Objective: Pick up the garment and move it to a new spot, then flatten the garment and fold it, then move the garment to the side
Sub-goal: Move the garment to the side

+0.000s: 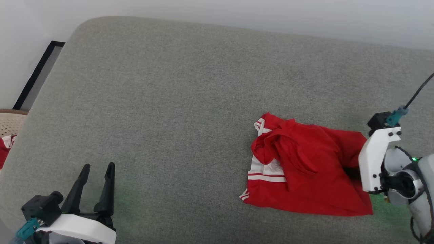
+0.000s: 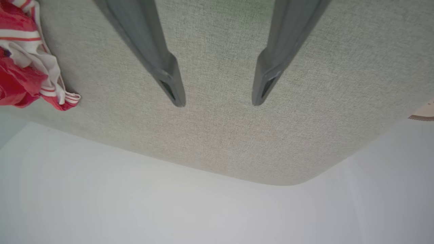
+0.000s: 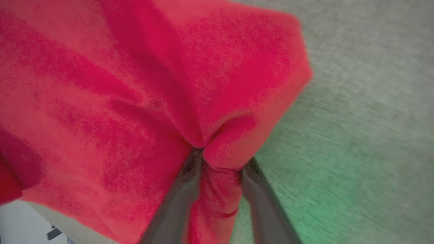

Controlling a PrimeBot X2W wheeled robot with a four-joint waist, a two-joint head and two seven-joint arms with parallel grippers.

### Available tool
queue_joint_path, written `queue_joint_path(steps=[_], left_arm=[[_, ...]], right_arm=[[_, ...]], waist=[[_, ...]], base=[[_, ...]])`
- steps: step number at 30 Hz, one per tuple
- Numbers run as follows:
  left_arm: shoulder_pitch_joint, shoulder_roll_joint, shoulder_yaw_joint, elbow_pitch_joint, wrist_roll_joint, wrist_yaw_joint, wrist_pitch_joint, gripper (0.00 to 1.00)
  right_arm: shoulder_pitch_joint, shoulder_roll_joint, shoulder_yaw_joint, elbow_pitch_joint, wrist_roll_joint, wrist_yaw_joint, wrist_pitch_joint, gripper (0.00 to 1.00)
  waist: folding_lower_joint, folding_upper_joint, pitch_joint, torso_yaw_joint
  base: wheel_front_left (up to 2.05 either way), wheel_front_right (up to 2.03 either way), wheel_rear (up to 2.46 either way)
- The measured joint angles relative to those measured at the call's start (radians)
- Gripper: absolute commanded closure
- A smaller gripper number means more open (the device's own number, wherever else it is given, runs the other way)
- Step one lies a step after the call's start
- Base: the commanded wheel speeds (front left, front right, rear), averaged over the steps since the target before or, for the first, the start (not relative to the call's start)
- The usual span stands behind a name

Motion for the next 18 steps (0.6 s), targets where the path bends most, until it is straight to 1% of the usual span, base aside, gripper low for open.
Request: queue_joint_path(steps=[4,12,15,16,18], left_arm=[[-0.004,0.001,-0.001,0.005,-0.004,0.0,0.0,0.0],[-0.009,0.02,0.01,0.001,-0.009,0.0,0.0,0.0],[-0.017,0.023,0.005,-0.006,-0.01,0.0,0.0,0.0],[-0.026,0.027,-0.001,-0.014,-0.009,0.0,0.0,0.0],[-0.032,0.03,-0.004,-0.017,-0.008,0.0,0.0,0.0]], right_arm=[[-0.003,0.009,0.007,0.0,0.003,0.002,-0.025,1.0],[-0.001,-0.018,0.001,-0.071,0.006,0.003,-0.032,1.0],[0.0,-0.048,-0.029,-0.096,-0.002,0.003,-0.033,1.0],[-0.001,-0.07,-0.057,-0.113,-0.018,0.003,-0.033,1.0],[-0.002,-0.077,-0.067,-0.12,-0.021,0.003,-0.033,1.0]], waist=[[0.0,0.0,0.002,0.002],[0.0,-0.0001,-0.007,-0.028],[0.0,-0.0001,-0.01,-0.047],[0.0,-0.0001,-0.01,-0.061],[0.0,-0.0001,-0.01,-0.069]], base=[[0.0,0.0,0.0],[0.0,0.0,0.0],[0.0,0.0,0.0],[0.0,0.0,0.0],[0.0,0.0,0.0]])
